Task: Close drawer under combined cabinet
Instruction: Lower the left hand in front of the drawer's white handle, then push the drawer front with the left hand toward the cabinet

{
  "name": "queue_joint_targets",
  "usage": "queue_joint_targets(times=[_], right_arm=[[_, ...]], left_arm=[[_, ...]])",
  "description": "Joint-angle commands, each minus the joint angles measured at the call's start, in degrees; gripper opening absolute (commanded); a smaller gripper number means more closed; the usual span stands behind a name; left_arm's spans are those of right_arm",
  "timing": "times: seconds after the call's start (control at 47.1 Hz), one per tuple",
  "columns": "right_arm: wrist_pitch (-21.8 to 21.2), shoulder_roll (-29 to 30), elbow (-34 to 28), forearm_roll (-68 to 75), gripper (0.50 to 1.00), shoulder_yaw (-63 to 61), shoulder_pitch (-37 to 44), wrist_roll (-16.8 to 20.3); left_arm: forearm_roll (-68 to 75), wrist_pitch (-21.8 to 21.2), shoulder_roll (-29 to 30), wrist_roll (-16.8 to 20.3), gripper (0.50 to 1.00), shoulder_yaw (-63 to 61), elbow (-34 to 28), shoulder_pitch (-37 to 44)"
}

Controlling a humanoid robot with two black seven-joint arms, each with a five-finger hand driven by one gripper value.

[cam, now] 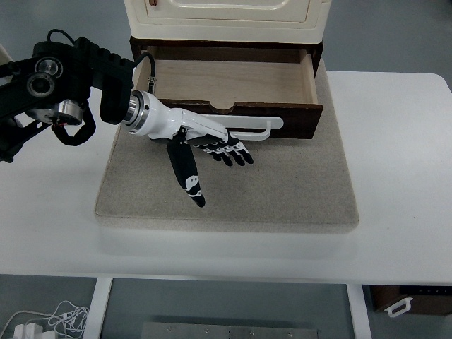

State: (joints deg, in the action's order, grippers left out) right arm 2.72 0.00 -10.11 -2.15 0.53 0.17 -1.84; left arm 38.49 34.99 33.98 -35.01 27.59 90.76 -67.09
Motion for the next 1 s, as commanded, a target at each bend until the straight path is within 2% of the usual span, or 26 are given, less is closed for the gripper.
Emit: queue_joint_targets(times=[0.0,0.976], right_arm=[[0.0,0.0,0.0,0.0,0.952,0.0,0.0,0.0],[0.0,0.0,0.0,0.0,0.952,0.0,0.0,0.0]], left_arm=[[0.0,0.0,-0.8,0.0,1.0,-0.3,-0.1,0.0],[1.6,0.0,-3.9,0.0,1.0,-0.3,-7.1,-2.3]])
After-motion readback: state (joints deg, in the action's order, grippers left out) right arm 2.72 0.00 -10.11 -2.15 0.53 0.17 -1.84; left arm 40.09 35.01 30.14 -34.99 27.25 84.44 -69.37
